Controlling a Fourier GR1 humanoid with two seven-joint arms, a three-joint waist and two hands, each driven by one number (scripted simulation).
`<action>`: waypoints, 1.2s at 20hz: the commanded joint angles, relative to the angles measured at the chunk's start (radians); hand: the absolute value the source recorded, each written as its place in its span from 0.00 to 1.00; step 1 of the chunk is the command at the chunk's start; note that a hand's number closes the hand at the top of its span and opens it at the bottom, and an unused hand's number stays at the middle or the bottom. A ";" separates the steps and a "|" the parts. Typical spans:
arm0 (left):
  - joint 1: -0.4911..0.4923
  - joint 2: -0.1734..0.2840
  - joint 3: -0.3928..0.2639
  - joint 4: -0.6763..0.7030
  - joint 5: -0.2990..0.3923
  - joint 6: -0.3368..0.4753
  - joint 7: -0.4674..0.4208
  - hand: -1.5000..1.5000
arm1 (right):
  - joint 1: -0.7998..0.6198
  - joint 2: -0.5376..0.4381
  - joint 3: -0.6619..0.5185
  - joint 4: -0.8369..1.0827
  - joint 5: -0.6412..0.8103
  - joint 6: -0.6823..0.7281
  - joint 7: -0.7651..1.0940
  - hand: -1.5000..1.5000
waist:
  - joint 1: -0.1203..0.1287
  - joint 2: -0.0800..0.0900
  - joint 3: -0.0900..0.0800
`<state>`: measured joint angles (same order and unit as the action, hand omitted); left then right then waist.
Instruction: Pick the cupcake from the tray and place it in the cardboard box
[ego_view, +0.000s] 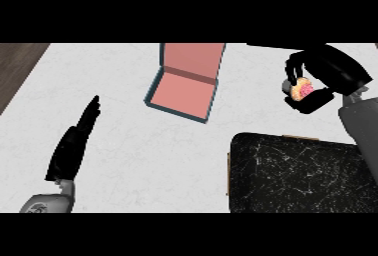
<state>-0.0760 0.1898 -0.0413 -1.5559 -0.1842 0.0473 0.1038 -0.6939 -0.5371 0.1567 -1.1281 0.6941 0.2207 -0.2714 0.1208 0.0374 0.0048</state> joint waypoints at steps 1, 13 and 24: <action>-0.025 0.012 0.025 0.034 0.000 0.003 -0.002 0.50 | -0.111 0.075 -0.066 0.115 -0.130 0.003 -0.196 1.00 | -0.023 -0.004 -0.001; 0.020 0.015 0.051 -0.025 0.022 -0.003 0.051 0.50 | -0.515 0.207 -0.137 0.507 -0.229 0.185 -0.363 1.00 | -0.072 -0.027 -0.005; 0.062 0.002 0.041 0.003 -0.014 0.012 -0.027 0.50 | -0.740 0.426 -0.134 0.754 -0.138 0.006 -0.215 1.00 | -0.066 -0.023 -0.006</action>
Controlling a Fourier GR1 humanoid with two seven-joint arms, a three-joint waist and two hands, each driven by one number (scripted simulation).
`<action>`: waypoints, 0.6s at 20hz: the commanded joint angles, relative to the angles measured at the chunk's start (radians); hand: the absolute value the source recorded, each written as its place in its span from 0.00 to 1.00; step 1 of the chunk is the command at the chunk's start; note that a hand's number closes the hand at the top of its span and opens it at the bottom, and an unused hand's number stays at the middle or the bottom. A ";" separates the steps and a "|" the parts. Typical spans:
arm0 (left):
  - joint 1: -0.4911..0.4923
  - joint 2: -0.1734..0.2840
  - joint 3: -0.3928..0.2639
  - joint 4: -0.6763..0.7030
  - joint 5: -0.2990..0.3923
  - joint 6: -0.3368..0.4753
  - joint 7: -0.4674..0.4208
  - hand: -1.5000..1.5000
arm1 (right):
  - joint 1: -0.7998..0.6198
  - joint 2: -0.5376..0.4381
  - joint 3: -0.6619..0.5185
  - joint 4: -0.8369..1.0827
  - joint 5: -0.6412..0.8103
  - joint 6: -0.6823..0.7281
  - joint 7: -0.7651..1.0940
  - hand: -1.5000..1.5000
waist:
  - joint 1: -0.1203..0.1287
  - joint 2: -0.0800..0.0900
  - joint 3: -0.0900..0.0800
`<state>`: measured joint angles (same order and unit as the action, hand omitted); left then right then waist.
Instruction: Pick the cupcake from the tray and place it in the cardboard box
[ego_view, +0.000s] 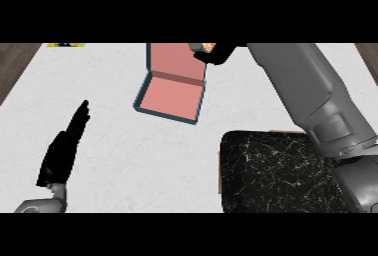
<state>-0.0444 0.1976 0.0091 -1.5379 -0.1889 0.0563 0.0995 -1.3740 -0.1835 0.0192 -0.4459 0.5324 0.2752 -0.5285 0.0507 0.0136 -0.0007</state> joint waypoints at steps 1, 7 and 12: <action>0.013 0.002 0.003 -0.017 0.003 -0.007 0.001 0.50 | -0.089 0.044 -0.001 0.107 0.030 -0.028 0.020 1.00 | 0.008 0.004 0.000; -0.026 -0.017 -0.003 0.016 0.001 -0.004 0.000 0.50 | -0.128 0.180 0.032 0.192 0.078 -0.088 0.096 1.00 | 0.007 0.005 -0.001; -0.053 -0.032 -0.013 0.039 -0.026 0.016 -0.016 0.50 | -0.061 0.182 0.097 0.255 0.104 -0.157 0.071 1.00 | 0.019 0.010 -0.001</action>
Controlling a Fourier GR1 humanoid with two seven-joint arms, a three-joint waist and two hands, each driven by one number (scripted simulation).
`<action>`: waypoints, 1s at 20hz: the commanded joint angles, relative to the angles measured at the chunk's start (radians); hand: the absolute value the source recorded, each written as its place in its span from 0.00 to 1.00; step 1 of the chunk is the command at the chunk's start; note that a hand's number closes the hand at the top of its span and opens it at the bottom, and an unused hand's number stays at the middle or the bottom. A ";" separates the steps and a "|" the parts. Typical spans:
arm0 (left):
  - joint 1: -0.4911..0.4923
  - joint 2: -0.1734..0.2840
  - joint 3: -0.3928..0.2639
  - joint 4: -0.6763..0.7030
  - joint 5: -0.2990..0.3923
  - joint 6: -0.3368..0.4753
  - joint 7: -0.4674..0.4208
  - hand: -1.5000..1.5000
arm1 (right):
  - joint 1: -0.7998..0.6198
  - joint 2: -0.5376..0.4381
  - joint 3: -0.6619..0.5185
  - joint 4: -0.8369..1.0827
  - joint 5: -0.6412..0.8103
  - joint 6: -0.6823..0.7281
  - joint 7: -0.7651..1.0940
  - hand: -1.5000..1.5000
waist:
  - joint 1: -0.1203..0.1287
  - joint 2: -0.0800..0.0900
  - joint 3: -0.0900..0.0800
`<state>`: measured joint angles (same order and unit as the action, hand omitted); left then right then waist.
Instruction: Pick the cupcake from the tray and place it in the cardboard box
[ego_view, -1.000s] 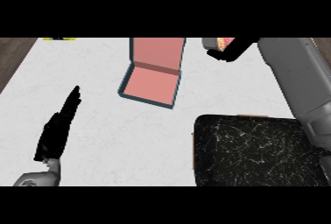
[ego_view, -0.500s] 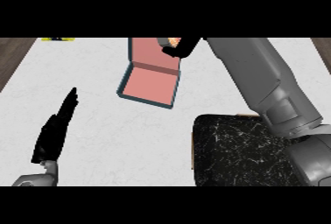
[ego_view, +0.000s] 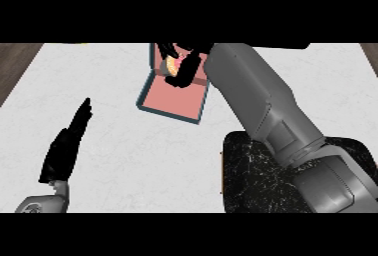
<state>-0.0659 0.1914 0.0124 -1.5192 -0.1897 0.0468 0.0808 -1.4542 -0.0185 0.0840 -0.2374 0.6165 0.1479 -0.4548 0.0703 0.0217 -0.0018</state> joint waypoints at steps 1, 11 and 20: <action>-0.014 -0.005 -0.019 -0.009 -0.017 -0.001 0.023 0.50 | -0.002 0.018 0.006 0.071 -0.010 -0.020 0.048 1.00 | 0.019 0.005 0.000; -0.063 -0.018 -0.030 -0.007 -0.016 -0.011 0.039 0.50 | 0.055 0.018 -0.049 0.088 -0.144 -0.051 0.024 0.00 | 0.054 0.011 0.001; -0.043 0.001 -0.005 -0.013 -0.001 -0.021 0.037 0.50 | 0.002 0.002 -0.312 0.080 -0.396 -0.059 0.068 0.00 | 0.035 0.013 0.002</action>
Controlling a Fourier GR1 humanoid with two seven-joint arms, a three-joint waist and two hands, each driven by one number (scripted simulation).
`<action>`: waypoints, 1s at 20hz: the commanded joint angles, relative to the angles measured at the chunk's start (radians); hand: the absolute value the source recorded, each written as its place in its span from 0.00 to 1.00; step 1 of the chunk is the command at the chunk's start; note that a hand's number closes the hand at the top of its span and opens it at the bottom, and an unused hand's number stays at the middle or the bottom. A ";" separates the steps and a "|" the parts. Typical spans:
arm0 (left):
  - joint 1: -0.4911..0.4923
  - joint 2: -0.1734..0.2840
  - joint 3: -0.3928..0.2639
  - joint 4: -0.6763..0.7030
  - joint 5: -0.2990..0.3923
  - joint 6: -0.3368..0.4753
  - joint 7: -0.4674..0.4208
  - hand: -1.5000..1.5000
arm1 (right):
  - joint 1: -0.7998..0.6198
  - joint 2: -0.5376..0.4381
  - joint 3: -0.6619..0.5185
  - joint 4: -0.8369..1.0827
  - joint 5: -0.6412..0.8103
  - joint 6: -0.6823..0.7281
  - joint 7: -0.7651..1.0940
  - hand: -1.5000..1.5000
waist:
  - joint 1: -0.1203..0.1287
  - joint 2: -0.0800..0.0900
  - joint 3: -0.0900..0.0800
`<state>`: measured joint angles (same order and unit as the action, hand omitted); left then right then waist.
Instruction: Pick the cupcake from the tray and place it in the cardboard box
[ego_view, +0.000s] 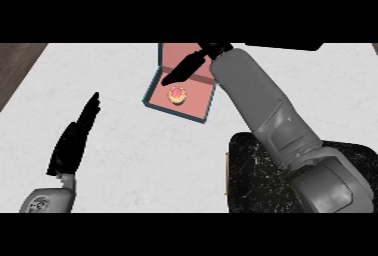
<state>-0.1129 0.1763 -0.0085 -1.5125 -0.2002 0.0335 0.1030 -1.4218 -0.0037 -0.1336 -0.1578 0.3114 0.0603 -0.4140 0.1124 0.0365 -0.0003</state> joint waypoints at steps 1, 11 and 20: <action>0.015 0.005 0.000 -0.012 -0.007 0.003 -0.003 0.50 | -0.008 -0.035 -0.119 -0.002 -0.115 0.043 -0.006 0.00 | -0.005 0.005 0.001; 0.013 -0.024 -0.023 -0.018 -0.020 0.016 0.008 0.50 | 0.014 -0.281 -0.227 0.025 -0.195 0.061 0.036 0.00 | 0.001 0.019 0.001; -0.003 -0.006 -0.004 -0.034 -0.001 -0.001 0.005 0.50 | 0.114 -0.478 -0.221 0.023 -0.183 0.303 -0.054 0.00 | 0.010 0.033 0.005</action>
